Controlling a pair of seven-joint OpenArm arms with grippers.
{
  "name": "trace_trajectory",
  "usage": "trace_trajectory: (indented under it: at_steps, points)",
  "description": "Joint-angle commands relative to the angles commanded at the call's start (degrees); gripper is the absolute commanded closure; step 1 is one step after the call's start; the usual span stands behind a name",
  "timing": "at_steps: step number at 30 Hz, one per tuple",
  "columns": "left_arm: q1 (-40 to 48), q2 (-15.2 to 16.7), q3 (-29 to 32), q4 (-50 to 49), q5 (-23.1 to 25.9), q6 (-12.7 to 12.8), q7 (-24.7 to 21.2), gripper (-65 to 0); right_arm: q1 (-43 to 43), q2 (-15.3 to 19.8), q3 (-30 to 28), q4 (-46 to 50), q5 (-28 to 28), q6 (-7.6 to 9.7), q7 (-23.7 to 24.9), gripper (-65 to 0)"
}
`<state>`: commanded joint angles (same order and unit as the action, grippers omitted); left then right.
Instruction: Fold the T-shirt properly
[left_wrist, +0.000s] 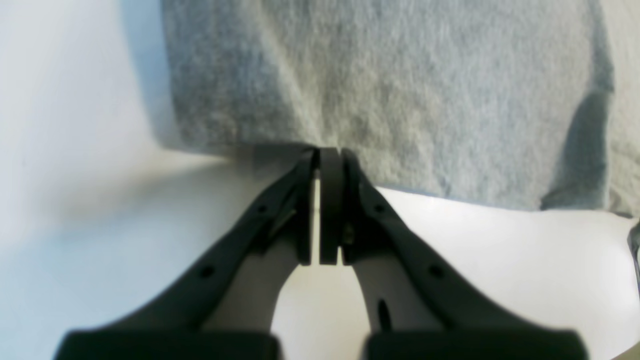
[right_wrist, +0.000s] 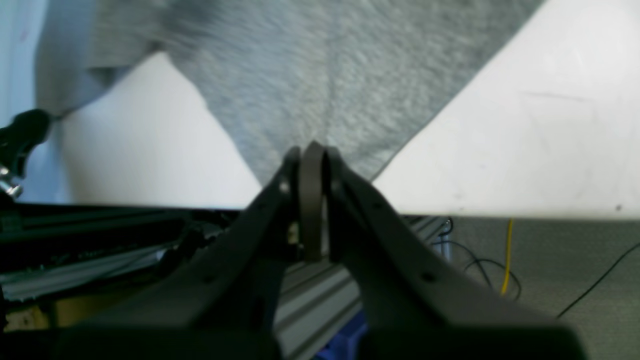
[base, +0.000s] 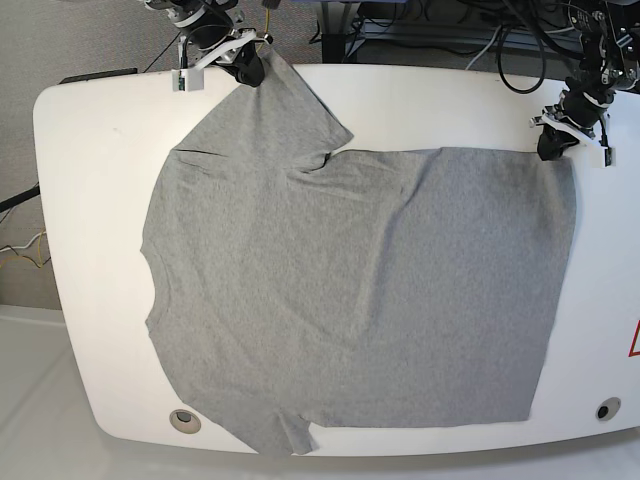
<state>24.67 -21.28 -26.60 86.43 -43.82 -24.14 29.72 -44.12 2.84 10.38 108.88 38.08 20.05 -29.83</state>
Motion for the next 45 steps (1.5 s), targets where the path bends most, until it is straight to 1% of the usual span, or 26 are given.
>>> trace_trajectory:
  at_steps: [5,6,10,14,20,22,24,28,30,32,34,36,40,45]
  points:
    - [0.10,-0.21,-0.51,-0.59,0.28,0.02,-0.75,0.0,0.50,0.09,0.23,-1.36,-0.18,0.23,0.29,0.0]
    - [0.02,-0.21,-0.58,-0.66,0.42,0.08,-0.84,0.0,0.53,0.08,0.21,-1.37,-0.14,0.24,0.30,-1.9]
    - [-0.23,-0.26,-0.78,-0.88,0.88,0.20,-0.69,0.0,0.47,0.04,0.37,-0.76,-0.07,0.25,0.28,-15.7]
    - [0.01,-0.19,-0.82,-0.89,0.67,0.29,-0.24,0.0,0.84,0.14,1.69,2.40,0.13,0.15,-0.80,-27.5]
    - [0.20,-0.43,-1.51,-0.65,0.58,-0.27,-0.42,0.0,1.59,0.02,3.28,4.20,0.34,0.26,-1.61,-27.1]
    - [0.18,-0.46,-1.94,-0.55,0.70,-0.79,-0.18,0.0,1.77,0.07,3.44,4.23,0.29,0.31,-1.64,-27.1]
    - [-0.28,-0.62,-2.95,0.40,0.65,-1.58,0.83,0.0,1.73,0.33,2.81,3.37,0.31,0.30,-0.65,-27.7]
    - [-0.47,-0.62,-4.03,1.23,0.82,-2.38,3.01,-15.2,1.65,0.34,2.59,2.85,0.27,0.33,-0.52,-28.6]
    - [-0.56,-0.61,-4.48,1.68,0.89,-2.51,3.29,-20.2,1.70,0.32,2.54,2.65,0.23,0.37,-0.48,-28.9]
    - [-0.66,-0.60,-4.90,2.19,0.89,-2.43,2.95,-23.6,1.73,0.34,2.45,2.59,0.19,0.32,-0.43,-29.3]
    - [-0.48,-0.29,-5.23,3.01,0.77,-2.57,2.57,-29.8,1.66,0.30,2.73,3.24,0.19,0.20,-0.80,-29.0]
    - [-0.56,-0.19,-5.78,3.39,0.72,-2.56,2.28,-30.9,1.66,0.29,2.73,3.27,0.20,0.21,-0.77,-28.7]
    - [-0.74,-0.15,-6.93,3.87,0.70,-2.46,1.91,-31.1,1.62,0.25,2.73,3.24,0.13,0.19,-0.77,-26.7]
    - [-0.79,-0.27,-8.40,3.51,0.59,-2.44,2.88,-28.9,1.57,0.21,2.74,3.07,0.21,0.29,-0.99,-21.0]
